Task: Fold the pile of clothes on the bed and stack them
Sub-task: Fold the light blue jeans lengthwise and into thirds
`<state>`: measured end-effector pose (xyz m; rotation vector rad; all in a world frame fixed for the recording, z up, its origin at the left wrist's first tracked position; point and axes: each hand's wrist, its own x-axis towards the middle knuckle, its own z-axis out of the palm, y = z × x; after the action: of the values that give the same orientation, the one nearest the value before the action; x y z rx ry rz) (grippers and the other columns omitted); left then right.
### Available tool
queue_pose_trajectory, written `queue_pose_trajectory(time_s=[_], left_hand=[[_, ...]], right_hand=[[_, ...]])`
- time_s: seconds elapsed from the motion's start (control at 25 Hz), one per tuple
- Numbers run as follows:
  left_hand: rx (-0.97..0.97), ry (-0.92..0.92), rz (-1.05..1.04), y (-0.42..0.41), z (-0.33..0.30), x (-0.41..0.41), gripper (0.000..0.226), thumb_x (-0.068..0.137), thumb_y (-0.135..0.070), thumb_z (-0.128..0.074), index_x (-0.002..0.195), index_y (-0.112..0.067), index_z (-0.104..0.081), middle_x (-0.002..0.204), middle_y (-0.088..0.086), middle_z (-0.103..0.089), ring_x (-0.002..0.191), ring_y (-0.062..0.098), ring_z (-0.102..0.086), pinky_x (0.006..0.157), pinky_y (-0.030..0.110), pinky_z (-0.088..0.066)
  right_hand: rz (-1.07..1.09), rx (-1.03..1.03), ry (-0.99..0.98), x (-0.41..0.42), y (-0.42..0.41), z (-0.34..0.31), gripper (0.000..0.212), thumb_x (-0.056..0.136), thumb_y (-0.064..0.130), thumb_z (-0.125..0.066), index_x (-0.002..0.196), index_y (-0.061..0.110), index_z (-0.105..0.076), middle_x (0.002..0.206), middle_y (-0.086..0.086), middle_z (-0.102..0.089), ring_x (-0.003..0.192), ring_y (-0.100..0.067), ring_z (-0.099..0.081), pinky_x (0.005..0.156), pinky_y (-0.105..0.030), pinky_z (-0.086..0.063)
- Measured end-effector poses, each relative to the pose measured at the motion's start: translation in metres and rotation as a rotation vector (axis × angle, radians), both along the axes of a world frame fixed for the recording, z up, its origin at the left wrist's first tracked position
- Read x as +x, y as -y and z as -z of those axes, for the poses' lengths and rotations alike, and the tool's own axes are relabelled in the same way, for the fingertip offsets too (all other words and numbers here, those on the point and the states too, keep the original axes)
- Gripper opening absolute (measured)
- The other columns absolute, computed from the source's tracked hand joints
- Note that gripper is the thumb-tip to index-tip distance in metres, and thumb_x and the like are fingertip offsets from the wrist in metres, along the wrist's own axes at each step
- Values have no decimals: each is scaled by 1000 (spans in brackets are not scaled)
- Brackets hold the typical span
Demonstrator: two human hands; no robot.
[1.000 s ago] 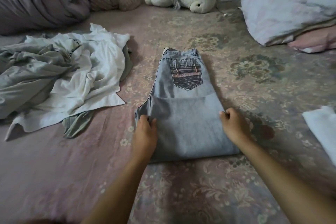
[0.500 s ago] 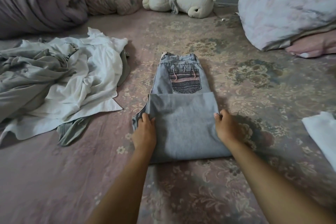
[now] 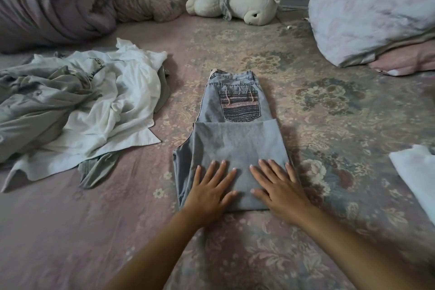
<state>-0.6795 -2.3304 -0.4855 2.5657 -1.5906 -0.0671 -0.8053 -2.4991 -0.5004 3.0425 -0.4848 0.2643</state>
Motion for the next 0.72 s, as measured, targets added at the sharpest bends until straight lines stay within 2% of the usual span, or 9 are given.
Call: queue_pose_trajectory(time_s=[0.08,0.16,0.24,0.32,0.4,0.48,0.56,0.64,0.72], left_hand=[[34,-103,6,-5,9,9,81,75,-78,18,145,-41,7,155,-11,10,147,19,8,110,35,25],[-39,-30,127,-17,7,13,89,81,-81,-9,151,-27,-9,158,2,-9,146,24,-10,117,41,6],[-79,83,258,-35,12,22,86,85,-74,-33,147,-14,-33,150,9,-38,137,25,-36,113,42,-19],[-174,124,277,-49,14,36,67,90,-59,-42,131,-6,-49,131,13,-58,118,27,-58,104,37,-34],[-209,181,241,-53,3,38,39,88,-34,-48,114,-5,-50,108,15,-67,94,29,-67,87,34,-47],[-236,238,269,-59,-10,23,24,79,-18,-47,101,-7,-47,87,11,-66,69,26,-67,58,31,-52],[-211,162,324,-75,-25,-2,21,72,-22,-50,91,-13,-46,71,2,-62,51,18,-60,40,26,-41],[-128,83,345,-98,-37,-25,24,70,-33,-46,89,-19,-44,67,-5,-63,47,13,-57,39,24,-37],[45,-114,342,-115,-57,-44,28,73,-40,-42,95,-22,-43,77,-3,-66,62,16,-62,51,27,-44]], right_hand=[[-62,44,-73,-15,10,1,66,96,64,-10,141,24,-39,142,-7,-48,134,-21,-32,108,-46,-13],[-211,-5,-114,-26,24,-7,76,90,73,-20,144,21,-35,147,-10,-40,136,-23,-29,109,-48,-15],[-337,-23,-132,-36,41,-14,82,83,73,-42,144,18,-34,146,-6,-41,136,-21,-32,111,-43,-18],[-359,33,-151,-39,51,-23,89,65,49,-80,137,12,-41,136,-7,-54,127,-21,-48,110,-37,-31],[-294,68,-134,-35,45,-25,93,41,25,-95,123,5,-56,121,-12,-64,111,-26,-62,94,-44,-47],[-337,26,-33,-44,32,-26,83,36,19,-97,111,2,-67,111,-14,-69,101,-27,-67,86,-49,-50],[-420,24,-12,-75,18,-29,79,37,25,-97,108,5,-70,109,-10,-70,99,-23,-69,87,-44,-50],[-426,122,-116,-113,1,-43,72,46,34,-94,111,12,-70,111,-2,-70,101,-15,-67,90,-34,-49],[-387,308,-307,-135,-16,-74,44,71,36,-78,112,24,-68,115,7,-67,103,-6,-63,93,-25,-47]])
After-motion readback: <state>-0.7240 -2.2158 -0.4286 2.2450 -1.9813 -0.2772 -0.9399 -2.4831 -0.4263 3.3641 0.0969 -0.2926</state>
